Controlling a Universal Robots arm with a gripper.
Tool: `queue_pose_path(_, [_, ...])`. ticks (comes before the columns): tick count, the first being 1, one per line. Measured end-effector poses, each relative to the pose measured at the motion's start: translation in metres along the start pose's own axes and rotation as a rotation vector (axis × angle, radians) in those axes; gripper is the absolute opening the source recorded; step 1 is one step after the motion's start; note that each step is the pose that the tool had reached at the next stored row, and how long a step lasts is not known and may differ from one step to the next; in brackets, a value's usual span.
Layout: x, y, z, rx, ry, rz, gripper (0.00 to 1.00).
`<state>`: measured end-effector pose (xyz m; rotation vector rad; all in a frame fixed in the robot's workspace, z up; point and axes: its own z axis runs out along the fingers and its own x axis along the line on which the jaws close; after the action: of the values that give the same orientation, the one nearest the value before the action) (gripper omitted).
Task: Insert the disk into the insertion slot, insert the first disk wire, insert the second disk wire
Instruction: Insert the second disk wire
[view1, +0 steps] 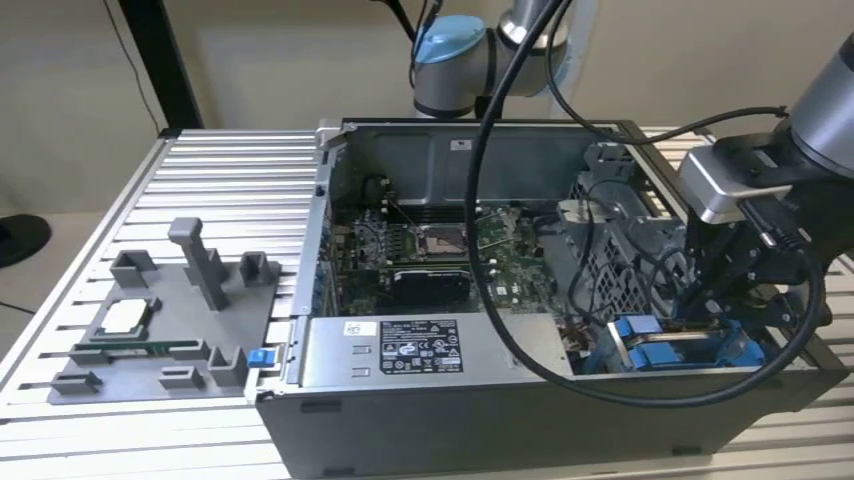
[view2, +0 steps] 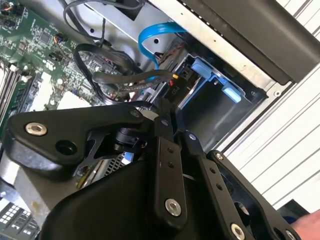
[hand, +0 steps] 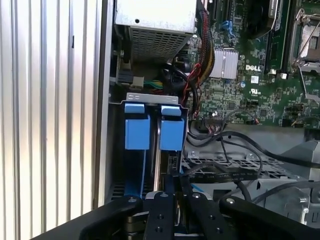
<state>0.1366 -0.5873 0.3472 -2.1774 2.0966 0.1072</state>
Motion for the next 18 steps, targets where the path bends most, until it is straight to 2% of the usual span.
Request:
queue_pose_path(7, [0.0003, 0.0001, 0.0021, 0.0084, -0.0002, 0.061, 0.00])
queue_pose_path(18, [0.0001, 0.0002, 0.0036, 0.0098, -0.0005, 0.065, 0.00])
